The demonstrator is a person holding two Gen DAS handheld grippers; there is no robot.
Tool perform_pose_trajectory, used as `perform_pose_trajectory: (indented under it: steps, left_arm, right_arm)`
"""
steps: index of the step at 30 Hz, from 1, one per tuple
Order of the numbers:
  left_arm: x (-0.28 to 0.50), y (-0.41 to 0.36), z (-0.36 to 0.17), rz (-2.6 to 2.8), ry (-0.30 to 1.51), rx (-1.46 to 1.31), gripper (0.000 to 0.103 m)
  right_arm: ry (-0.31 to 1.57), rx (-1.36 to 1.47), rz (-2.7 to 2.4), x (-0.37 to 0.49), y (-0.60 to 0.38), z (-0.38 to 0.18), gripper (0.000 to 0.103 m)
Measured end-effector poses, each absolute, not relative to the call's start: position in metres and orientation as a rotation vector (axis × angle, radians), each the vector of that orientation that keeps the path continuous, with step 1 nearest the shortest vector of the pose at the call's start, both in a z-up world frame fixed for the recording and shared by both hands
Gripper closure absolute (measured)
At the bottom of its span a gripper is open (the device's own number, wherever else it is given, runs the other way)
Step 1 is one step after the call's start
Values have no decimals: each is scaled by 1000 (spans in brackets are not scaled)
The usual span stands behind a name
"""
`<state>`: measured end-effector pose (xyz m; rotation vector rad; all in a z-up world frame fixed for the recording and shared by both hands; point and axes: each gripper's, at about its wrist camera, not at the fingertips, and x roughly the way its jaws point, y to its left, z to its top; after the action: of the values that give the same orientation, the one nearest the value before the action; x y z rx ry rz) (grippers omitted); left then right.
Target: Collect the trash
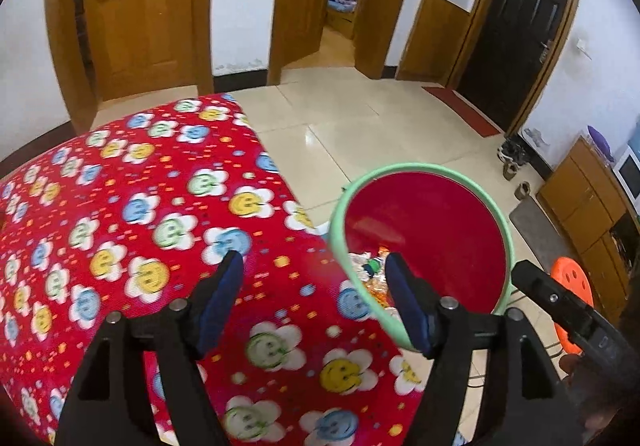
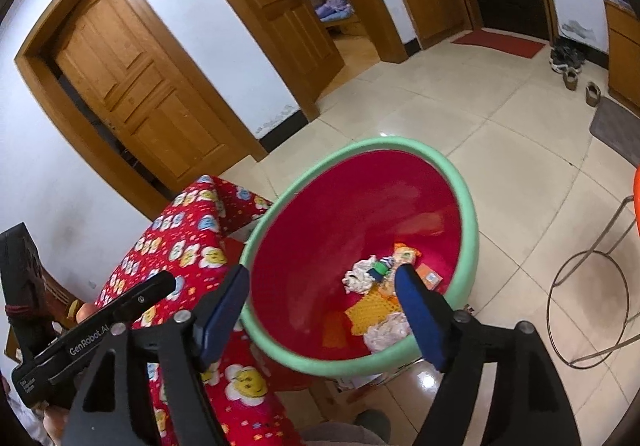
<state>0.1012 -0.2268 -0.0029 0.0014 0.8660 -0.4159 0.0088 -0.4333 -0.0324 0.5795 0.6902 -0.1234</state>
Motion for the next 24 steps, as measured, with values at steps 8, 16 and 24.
perform_pose_trajectory:
  steps: [8, 16, 24]
  left_arm:
    - [75, -183, 16, -350, 827, -23, 20]
    - [42, -137, 35, -247, 767, -34, 14]
    - [13, -96, 40, -160, 765, -85, 14]
  right_arm:
    - [652, 529, -81, -3, -396, -9, 10]
    - [632, 473, -19, -15, -357, 11, 5]
    - [599, 409, 39, -32, -320, 27, 0]
